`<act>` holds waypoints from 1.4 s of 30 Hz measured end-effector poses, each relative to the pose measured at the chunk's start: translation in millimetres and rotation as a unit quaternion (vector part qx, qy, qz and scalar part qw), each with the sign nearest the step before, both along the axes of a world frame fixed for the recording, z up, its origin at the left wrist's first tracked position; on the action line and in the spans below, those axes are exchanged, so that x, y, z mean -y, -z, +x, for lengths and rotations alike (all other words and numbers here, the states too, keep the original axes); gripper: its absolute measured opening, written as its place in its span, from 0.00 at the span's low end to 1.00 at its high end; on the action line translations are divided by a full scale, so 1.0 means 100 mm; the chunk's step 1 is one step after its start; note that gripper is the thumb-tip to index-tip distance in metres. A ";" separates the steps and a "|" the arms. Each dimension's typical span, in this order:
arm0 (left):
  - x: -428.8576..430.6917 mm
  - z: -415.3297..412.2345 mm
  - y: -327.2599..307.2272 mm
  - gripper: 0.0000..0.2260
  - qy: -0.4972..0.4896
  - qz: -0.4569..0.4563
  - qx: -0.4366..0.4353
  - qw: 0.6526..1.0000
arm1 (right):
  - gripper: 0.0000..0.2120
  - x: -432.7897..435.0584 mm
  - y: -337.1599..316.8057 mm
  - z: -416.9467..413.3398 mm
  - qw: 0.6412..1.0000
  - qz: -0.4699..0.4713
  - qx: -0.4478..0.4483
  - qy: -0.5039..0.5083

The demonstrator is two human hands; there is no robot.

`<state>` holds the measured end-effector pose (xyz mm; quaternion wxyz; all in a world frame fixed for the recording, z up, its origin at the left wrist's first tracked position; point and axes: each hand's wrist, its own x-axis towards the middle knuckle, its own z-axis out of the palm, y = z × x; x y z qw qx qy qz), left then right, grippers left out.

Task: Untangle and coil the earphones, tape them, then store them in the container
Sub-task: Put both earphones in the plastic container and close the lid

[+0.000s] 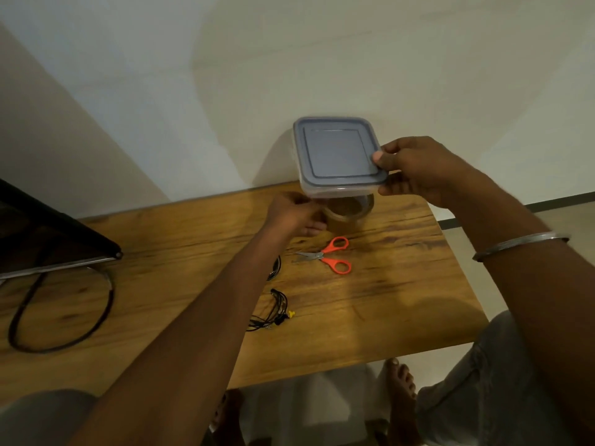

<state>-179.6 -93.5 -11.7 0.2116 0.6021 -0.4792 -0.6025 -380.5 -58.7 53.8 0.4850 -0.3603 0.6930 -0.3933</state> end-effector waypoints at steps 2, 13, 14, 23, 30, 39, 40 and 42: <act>-0.02 0.17 -0.04 0.11 -0.067 -0.014 -0.003 0.998 | 0.08 0.03 0.07 0.18 1.000 -0.012 -0.008 0.002; -0.14 1.45 -0.18 0.10 -0.199 -0.029 -0.068 0.977 | 0.23 0.10 0.56 1.24 0.991 -0.086 -0.052 -0.086; -0.15 1.48 -0.12 0.10 -0.194 -0.052 -0.030 0.979 | 0.25 0.08 0.62 1.28 0.988 -0.092 -0.067 -0.109; -0.06 1.54 -0.06 0.11 -0.113 -0.048 0.084 0.989 | 0.25 -0.05 0.87 1.32 0.867 -0.177 -0.355 -0.302; -0.18 1.52 0.01 0.14 -0.104 0.021 -0.050 0.993 | 0.28 -0.10 0.79 1.39 0.765 -0.187 -0.512 -0.343; -0.26 1.51 0.25 0.17 -0.172 0.030 -0.159 0.972 | 0.37 -0.12 0.84 1.65 0.706 -0.195 -0.603 -0.317; -0.25 1.53 0.26 0.17 -0.173 0.032 -0.171 0.970 | 0.36 -0.11 0.82 1.67 0.705 -0.192 -0.603 -0.319; -0.24 1.56 0.29 0.16 -0.177 0.030 -0.178 0.968 | 0.35 -0.09 0.77 1.73 0.695 -0.180 -0.612 -0.332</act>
